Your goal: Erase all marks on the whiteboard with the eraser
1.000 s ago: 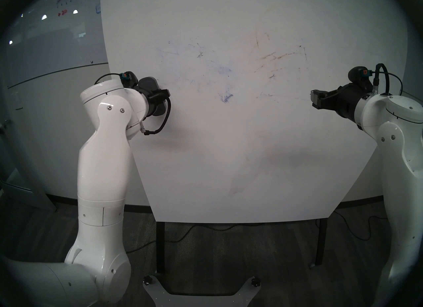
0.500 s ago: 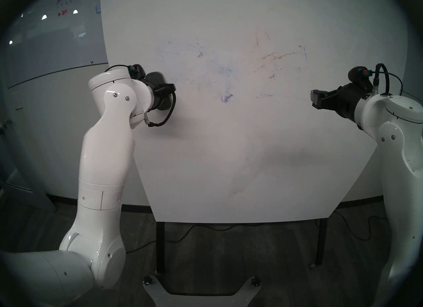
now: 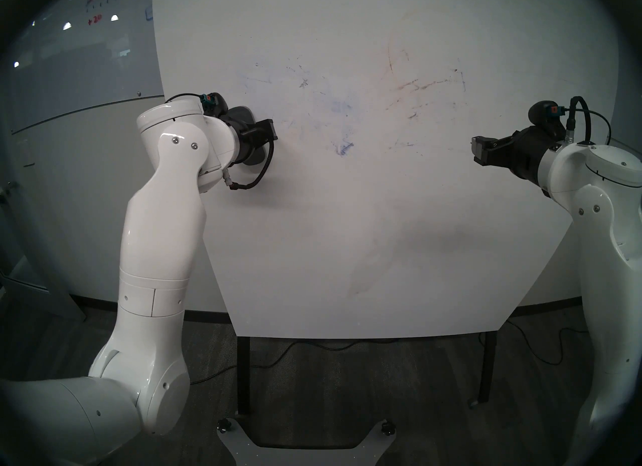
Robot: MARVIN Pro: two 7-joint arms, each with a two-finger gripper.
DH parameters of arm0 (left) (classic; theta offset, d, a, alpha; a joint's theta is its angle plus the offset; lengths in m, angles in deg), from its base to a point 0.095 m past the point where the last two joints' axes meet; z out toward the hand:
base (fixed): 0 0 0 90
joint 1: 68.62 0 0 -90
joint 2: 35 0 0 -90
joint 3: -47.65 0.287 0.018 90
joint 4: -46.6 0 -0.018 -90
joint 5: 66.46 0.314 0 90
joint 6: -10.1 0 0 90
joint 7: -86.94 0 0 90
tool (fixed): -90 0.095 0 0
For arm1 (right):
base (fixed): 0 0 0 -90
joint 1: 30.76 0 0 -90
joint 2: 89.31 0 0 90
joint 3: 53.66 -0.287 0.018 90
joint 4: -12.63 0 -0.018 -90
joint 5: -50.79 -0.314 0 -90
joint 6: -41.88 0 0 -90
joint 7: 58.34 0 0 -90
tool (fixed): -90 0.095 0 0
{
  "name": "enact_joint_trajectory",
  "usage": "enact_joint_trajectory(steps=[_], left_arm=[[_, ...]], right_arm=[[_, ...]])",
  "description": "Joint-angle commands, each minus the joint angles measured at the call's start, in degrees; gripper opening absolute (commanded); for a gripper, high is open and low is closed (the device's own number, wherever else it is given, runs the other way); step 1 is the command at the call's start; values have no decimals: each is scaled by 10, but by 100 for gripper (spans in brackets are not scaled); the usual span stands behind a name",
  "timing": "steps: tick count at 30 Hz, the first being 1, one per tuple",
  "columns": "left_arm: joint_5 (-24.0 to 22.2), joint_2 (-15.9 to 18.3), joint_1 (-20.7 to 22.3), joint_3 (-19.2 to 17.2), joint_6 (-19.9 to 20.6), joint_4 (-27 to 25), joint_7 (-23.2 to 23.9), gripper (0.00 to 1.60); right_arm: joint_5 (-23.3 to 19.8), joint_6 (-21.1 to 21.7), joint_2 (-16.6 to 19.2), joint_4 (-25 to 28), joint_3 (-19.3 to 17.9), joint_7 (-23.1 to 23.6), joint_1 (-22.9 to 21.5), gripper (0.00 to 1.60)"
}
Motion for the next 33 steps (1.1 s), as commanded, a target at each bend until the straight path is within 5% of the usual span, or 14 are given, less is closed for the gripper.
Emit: enact_joint_trajectory(steps=[1, 21, 33], left_arm=[[14, -17, -9, 15, 0, -41, -60, 160], [95, -84, -118, 74, 0, -159, -63, 160], [65, -45, -166, 121, 0, -204, -54, 160]], right_arm=[[1, -4, 2, 3, -2, 1, -5, 160], [1, -4, 2, 3, -2, 1, -5, 160], [1, -4, 2, 3, -2, 1, -5, 160]])
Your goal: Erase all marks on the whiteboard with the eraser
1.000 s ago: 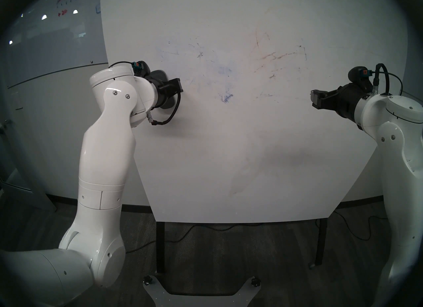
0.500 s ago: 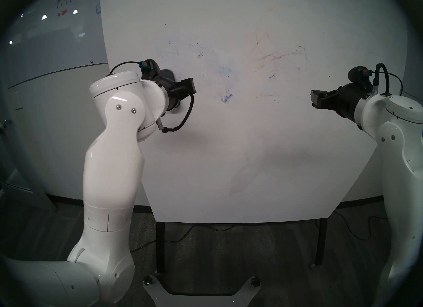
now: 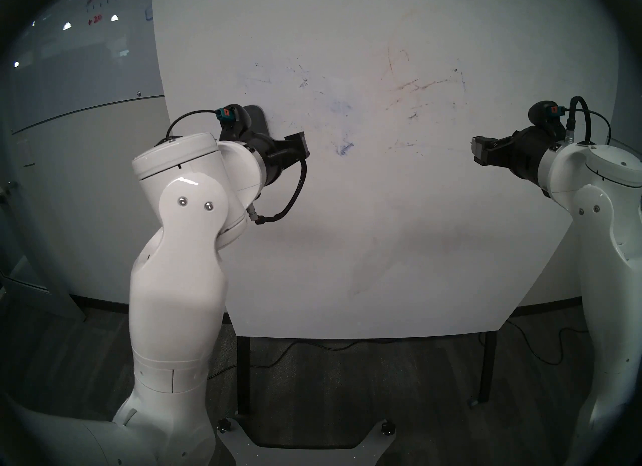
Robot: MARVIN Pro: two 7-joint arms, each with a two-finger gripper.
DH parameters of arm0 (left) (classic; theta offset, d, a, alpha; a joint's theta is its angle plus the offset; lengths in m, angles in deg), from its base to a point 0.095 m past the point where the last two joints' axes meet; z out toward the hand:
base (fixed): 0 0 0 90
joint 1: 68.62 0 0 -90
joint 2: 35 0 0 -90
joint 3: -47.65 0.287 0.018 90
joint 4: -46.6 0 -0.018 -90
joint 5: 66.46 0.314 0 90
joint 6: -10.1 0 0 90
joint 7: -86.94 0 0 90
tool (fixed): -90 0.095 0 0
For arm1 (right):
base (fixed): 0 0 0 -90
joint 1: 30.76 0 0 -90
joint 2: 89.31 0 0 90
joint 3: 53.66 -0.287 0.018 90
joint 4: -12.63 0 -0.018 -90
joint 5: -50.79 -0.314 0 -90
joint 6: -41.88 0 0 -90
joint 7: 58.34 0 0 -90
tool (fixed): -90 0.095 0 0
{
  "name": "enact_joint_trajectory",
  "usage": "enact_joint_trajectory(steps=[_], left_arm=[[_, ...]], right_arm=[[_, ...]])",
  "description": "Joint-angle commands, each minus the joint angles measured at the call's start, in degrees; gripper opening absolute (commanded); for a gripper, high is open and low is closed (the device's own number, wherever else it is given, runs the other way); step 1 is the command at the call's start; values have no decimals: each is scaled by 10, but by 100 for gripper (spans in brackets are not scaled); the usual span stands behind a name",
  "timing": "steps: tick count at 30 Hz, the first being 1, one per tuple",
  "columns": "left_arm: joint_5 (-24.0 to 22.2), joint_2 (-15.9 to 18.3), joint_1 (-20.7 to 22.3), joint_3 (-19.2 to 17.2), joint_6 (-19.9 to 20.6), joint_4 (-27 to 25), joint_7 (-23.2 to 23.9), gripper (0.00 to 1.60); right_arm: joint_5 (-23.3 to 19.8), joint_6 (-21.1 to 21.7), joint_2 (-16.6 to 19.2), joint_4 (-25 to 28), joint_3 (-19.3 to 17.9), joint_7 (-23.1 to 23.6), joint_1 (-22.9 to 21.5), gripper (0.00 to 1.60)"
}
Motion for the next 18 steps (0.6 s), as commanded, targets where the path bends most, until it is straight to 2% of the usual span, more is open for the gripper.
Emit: enact_joint_trajectory(steps=[1, 2, 7, 18], left_arm=[[-32, 32, -26, 21, 0, -44, -51, 160], [-40, 45, -29, 22, 0, -50, -40, 160], [-46, 88, -32, 28, 0, -63, -47, 160], [8, 168, -25, 58, 0, -77, -60, 160]], right_arm=[[1, -4, 2, 3, -2, 1, -5, 160], [1, -4, 2, 3, -2, 1, -5, 160], [1, -4, 2, 3, -2, 1, -5, 160], [1, -3, 2, 3, -2, 0, -5, 160]])
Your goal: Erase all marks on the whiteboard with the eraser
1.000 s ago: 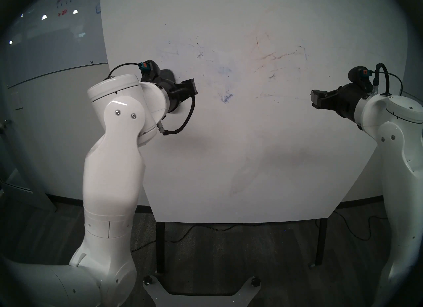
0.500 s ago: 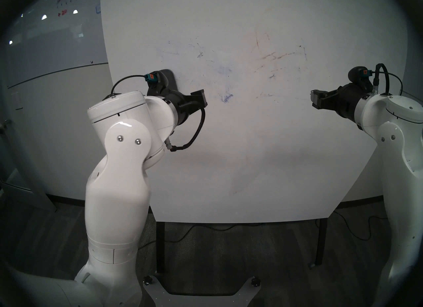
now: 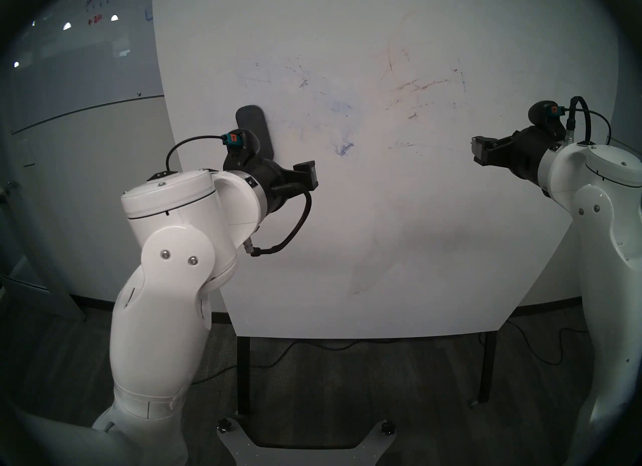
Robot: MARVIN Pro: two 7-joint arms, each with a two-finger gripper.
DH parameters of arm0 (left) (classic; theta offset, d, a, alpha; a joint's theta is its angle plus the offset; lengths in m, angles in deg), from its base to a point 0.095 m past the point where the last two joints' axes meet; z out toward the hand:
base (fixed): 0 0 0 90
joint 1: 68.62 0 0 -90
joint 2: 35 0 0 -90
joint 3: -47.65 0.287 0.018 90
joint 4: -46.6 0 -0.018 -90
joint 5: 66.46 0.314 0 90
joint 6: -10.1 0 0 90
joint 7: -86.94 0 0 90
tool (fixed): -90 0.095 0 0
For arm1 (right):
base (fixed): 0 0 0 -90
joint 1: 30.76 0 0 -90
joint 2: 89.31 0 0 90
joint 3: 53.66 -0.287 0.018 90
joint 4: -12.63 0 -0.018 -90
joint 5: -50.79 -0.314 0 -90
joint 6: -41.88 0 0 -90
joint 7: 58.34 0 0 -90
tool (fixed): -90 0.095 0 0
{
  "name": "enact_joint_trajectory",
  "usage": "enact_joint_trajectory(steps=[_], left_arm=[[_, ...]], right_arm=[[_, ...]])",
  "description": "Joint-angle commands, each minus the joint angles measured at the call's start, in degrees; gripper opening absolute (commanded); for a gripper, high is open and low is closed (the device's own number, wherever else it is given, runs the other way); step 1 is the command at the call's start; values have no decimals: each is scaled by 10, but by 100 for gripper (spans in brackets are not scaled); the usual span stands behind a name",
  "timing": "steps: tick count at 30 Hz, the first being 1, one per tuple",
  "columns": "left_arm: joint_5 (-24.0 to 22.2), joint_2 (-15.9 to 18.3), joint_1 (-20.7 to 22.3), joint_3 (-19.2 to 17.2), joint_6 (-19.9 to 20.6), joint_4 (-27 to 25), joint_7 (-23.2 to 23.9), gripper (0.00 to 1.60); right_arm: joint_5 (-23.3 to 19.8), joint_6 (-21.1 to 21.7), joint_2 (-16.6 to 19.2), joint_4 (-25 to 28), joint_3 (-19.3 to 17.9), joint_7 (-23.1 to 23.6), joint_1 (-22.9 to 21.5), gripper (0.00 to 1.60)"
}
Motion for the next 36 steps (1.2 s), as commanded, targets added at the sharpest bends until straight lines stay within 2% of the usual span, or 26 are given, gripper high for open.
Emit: enact_joint_trajectory(steps=[1, 9, 16, 29, 30, 36], left_arm=[[28, 63, 11, 19, 0, -25, -62, 160], [31, 82, 10, 35, 0, -43, -56, 160], [19, 71, 1, 29, 0, -51, -58, 160], [2, 75, 4, 29, 0, -53, -68, 160], [10, 75, 1, 25, 0, -53, -52, 160], [0, 77, 3, 27, 0, -53, -63, 160]], right_arm=[[1, -3, 2, 3, -2, 0, -5, 160], [1, -4, 2, 3, -2, 1, -5, 160], [1, -4, 2, 3, -2, 1, -5, 160], [1, -4, 2, 3, -2, 1, -5, 160], [1, -4, 2, 3, -2, 1, -5, 160], [1, -4, 2, 3, -2, 1, -5, 160]])
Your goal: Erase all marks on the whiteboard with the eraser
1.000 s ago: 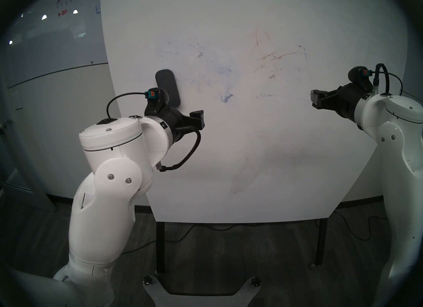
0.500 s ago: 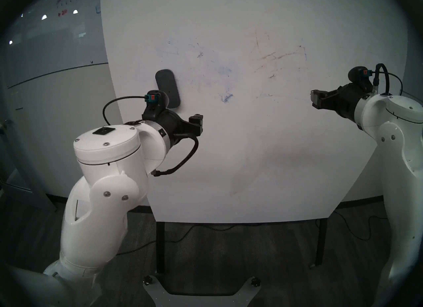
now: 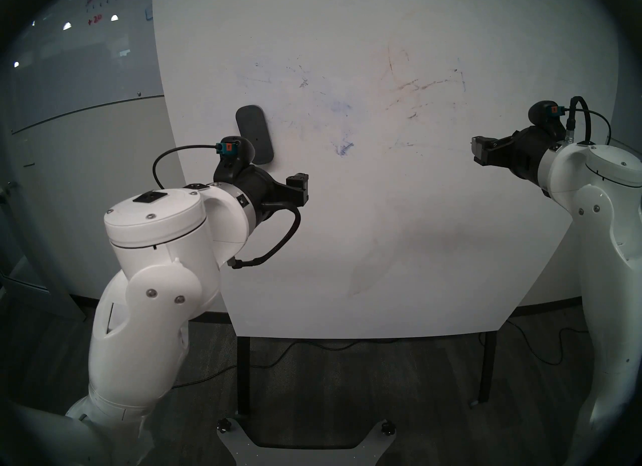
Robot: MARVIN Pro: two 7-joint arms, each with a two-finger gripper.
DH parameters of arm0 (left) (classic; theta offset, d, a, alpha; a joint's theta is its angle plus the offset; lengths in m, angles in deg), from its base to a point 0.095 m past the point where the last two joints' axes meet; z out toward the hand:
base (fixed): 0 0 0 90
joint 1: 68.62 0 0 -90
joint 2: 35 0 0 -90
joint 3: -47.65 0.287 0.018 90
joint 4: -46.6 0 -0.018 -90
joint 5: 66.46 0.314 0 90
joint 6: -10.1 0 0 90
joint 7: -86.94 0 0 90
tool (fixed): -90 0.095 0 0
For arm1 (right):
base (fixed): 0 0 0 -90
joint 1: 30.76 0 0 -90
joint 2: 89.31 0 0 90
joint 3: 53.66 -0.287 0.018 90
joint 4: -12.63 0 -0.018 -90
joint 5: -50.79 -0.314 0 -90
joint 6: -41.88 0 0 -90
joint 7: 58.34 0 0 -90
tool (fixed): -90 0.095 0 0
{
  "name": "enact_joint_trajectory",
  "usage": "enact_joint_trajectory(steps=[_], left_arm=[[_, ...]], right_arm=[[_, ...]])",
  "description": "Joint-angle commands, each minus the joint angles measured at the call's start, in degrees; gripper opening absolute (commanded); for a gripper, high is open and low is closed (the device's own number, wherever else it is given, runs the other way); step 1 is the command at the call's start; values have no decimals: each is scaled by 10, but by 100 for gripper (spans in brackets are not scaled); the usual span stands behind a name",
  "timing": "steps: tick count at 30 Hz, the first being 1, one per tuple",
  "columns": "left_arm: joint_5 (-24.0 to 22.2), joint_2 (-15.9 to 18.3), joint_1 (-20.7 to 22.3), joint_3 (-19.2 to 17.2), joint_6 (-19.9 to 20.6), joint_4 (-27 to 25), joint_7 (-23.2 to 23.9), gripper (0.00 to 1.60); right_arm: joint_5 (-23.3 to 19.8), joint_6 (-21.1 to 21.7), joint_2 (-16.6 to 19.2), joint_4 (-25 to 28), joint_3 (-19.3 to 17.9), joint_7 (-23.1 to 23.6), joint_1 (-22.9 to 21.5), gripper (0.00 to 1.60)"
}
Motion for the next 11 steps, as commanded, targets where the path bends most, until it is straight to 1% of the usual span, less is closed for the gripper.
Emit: enact_joint_trajectory(steps=[1, 3, 4, 5, 7, 8, 9, 10, 11], left_arm=[[1, 1, 3, -1, 0, -13, -64, 160], [5, 1, 2, -3, 0, -13, -54, 160], [1, 1, 3, -1, 0, -13, -63, 160], [4, 1, 2, -3, 0, -13, -57, 160], [0, 1, 3, -1, 0, -13, -65, 160], [6, 1, 1, -3, 0, -13, -53, 160], [-4, 1, 5, 1, 0, -14, -73, 160], [6, 1, 2, -3, 0, -13, -55, 160], [6, 1, 2, -3, 0, -13, -55, 160]], right_arm=[[1, -4, 2, 3, -2, 1, -5, 160], [1, -4, 2, 3, -2, 1, -5, 160], [1, -4, 2, 3, -2, 1, -5, 160], [1, -4, 2, 3, -2, 1, -5, 160], [1, -4, 2, 3, -2, 1, -5, 160], [1, -4, 2, 3, -2, 1, -5, 160], [1, -4, 2, 3, -2, 1, -5, 160], [1, -4, 2, 3, -2, 1, -5, 160], [1, -4, 2, 3, -2, 1, -5, 160]])
